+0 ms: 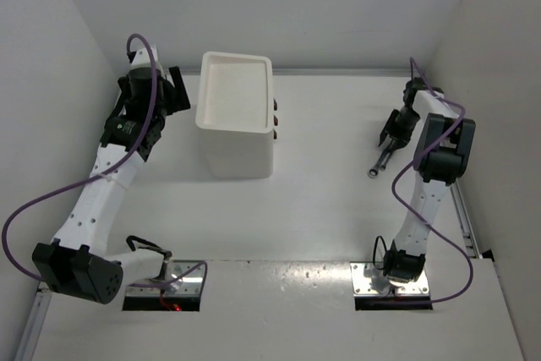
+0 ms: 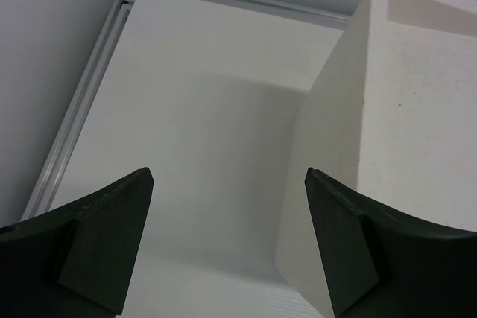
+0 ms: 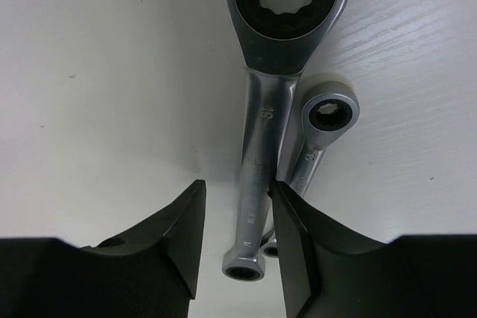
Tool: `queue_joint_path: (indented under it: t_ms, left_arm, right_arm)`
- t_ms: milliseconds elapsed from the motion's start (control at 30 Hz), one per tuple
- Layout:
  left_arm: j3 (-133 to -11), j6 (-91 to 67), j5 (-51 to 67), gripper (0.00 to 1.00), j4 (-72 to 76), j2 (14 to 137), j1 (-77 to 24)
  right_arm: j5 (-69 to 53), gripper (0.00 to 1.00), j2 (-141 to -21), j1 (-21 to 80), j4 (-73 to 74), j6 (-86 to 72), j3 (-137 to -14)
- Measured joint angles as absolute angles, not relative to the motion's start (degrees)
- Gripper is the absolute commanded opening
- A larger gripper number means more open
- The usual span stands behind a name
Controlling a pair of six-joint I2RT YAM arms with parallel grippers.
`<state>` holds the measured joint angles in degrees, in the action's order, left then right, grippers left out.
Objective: Sort the tools into containers
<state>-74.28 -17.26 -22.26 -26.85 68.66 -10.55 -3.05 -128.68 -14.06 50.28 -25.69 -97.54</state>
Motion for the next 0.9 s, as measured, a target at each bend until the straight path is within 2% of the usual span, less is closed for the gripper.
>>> queue_joint_path:
  t_ms: [367, 500, 700, 833, 900]
  left_arm:
    - [-74.28, -17.26, -22.22, 0.90, -26.85, 69.41, -10.52]
    - [-74.28, -17.26, -21.93, 0.90, -26.83, 69.45, -10.52]
    - [-74.28, -17.63, -21.63, 0.90, -26.85, 69.73, -10.50]
    - [-74.28, -17.67, -21.71, 0.90, -26.89, 69.78, -10.50]
    - [-74.28, -17.67, -21.82, 0.90, -26.89, 69.82, -10.50]
  right_arm:
    - [-3.22, 0.42, -129.67, -15.11, 51.59, -24.64, -97.56]
    - [-3.27, 0.37, -129.67, -15.35, 51.75, -24.21, -97.54]
    - [-3.62, 0.35, -130.32, -15.27, 52.34, -23.97, -98.21]
    - [-3.73, 0.22, -131.68, -15.14, 54.08, -23.97, -100.18]
    - [-3.66, 0.00, -132.03, -15.14, 54.65, -23.77, -100.77]
